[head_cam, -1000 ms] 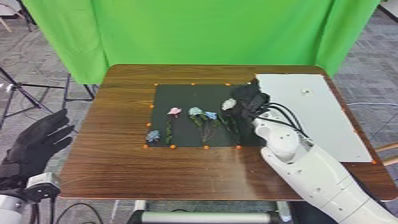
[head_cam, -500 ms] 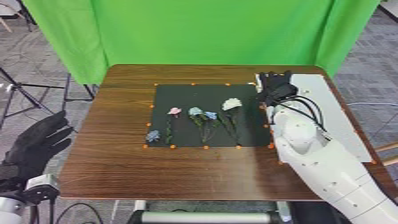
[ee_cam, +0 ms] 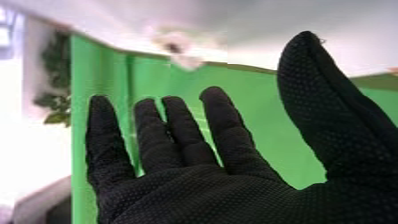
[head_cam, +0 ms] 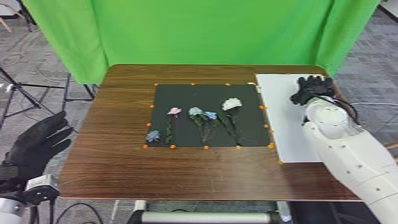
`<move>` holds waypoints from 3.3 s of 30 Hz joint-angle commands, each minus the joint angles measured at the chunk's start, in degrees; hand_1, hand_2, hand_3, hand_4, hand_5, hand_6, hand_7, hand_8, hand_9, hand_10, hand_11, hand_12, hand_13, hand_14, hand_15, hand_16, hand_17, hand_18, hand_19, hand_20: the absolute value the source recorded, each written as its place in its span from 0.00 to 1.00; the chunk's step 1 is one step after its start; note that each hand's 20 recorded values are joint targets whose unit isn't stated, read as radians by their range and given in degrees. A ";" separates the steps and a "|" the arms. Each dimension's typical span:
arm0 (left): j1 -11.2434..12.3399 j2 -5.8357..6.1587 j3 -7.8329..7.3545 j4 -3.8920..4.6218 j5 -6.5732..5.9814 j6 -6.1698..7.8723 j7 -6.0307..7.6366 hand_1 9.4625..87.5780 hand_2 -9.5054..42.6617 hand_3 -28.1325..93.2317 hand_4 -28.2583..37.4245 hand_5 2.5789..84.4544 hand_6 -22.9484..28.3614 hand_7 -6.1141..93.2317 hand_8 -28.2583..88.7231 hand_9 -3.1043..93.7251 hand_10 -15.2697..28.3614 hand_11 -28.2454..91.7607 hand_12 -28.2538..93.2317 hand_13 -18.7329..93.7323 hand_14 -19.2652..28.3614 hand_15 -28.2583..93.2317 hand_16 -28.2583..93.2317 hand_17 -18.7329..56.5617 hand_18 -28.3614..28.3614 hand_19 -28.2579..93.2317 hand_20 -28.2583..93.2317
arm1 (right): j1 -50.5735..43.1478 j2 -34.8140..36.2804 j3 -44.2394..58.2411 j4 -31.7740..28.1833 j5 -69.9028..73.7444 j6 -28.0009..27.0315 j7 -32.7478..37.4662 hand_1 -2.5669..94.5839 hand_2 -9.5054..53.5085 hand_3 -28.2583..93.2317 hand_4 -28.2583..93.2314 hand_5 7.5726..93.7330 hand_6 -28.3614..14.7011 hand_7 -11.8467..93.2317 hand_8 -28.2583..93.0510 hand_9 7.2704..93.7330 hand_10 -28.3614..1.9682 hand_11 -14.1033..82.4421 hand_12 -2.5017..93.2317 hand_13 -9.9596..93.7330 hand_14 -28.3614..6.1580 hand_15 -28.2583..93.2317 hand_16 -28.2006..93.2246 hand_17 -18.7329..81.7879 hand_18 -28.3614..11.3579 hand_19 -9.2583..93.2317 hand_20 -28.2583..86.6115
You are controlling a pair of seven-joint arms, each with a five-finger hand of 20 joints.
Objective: Arrange flowers
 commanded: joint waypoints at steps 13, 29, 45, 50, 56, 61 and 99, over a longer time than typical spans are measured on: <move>0.29 -0.02 -0.24 -0.22 0.15 -0.07 -0.03 0.19 0.17 0.82 0.01 0.29 0.49 0.30 0.14 0.25 0.58 0.39 0.37 0.32 0.66 0.42 0.27 0.11 0.82 0.55 0.31 | -7.95 3.51 4.35 -3.97 4.65 8.54 -15.62 0.56 0.07 0.93 0.00 0.53 0.73 0.73 0.26 0.68 0.76 0.53 0.53 0.88 0.91 0.48 0.55 0.49 0.36 0.79 0.55; -0.21 0.01 0.17 -0.08 0.16 -0.51 -0.42 0.19 0.17 0.82 0.00 0.29 0.49 0.30 0.14 0.25 0.58 0.39 0.37 0.32 0.66 0.43 0.27 0.11 0.82 0.55 0.31 | -22.93 -0.08 5.54 -24.79 1.87 12.58 -21.63 0.55 0.00 0.96 0.02 0.59 0.70 0.74 0.28 0.72 0.70 0.55 0.56 0.92 0.88 0.53 0.57 0.52 0.35 0.83 0.57; -0.23 -0.27 0.16 0.00 0.08 -0.27 -0.90 0.19 0.17 0.82 0.00 0.29 0.49 0.30 0.14 0.25 0.58 0.39 0.37 0.32 0.66 0.43 0.27 0.11 0.82 0.55 0.31 | -23.06 -2.51 2.72 -22.66 -0.28 15.66 -21.98 0.54 0.00 0.95 0.01 0.57 0.72 0.73 0.27 0.72 0.73 0.52 0.55 0.88 0.90 0.55 0.58 0.49 0.35 0.80 0.59; -0.18 -0.25 0.11 -0.02 0.08 -0.28 -0.87 0.19 0.17 0.82 0.00 0.29 0.49 0.30 0.14 0.25 0.58 0.39 0.37 0.32 0.66 0.43 0.27 0.11 0.82 0.56 0.31 | -24.16 -2.28 3.98 -23.82 -1.55 14.23 -23.28 0.49 0.00 0.94 0.00 0.54 0.70 0.71 0.27 0.71 0.73 0.52 0.55 0.85 0.87 0.56 0.57 0.46 0.33 0.79 0.60; 0.09 -0.47 -0.04 -0.20 0.07 -0.32 -0.86 0.19 0.16 0.82 0.00 0.29 0.49 0.30 0.14 0.25 0.58 0.39 0.37 0.32 0.67 0.43 0.27 0.11 0.82 0.56 0.31 | -25.01 -2.35 5.46 -24.64 -0.49 12.94 -24.81 0.40 0.00 0.95 0.00 0.48 0.69 0.64 0.23 0.59 0.67 0.57 0.43 0.79 0.80 0.62 0.50 0.43 0.30 0.78 0.62; -0.01 -0.45 -0.02 -0.16 0.08 -0.26 -0.98 0.19 0.17 0.82 0.00 0.29 0.49 0.30 0.14 0.25 0.58 0.39 0.37 0.32 0.66 0.43 0.27 0.11 0.82 0.56 0.31 | -25.34 -2.56 5.96 -25.55 1.39 13.46 -24.96 0.33 0.00 0.96 0.00 0.46 0.68 0.57 0.06 0.54 0.63 0.57 0.31 0.77 0.75 0.65 0.44 0.41 0.28 0.77 0.63; -10.48 -2.54 9.46 0.49 2.52 0.32 1.28 0.15 0.12 0.78 0.00 0.17 0.44 0.24 0.16 0.16 0.51 0.28 0.43 0.24 0.62 0.26 0.32 0.05 0.91 0.52 0.27 | -42.96 -28.80 41.58 -38.65 87.32 -17.75 -17.02 0.10 0.15 0.86 0.03 0.14 0.59 0.16 0.18 0.13 0.59 0.10 0.25 0.20 0.47 0.14 0.49 0.12 0.24 0.31 0.36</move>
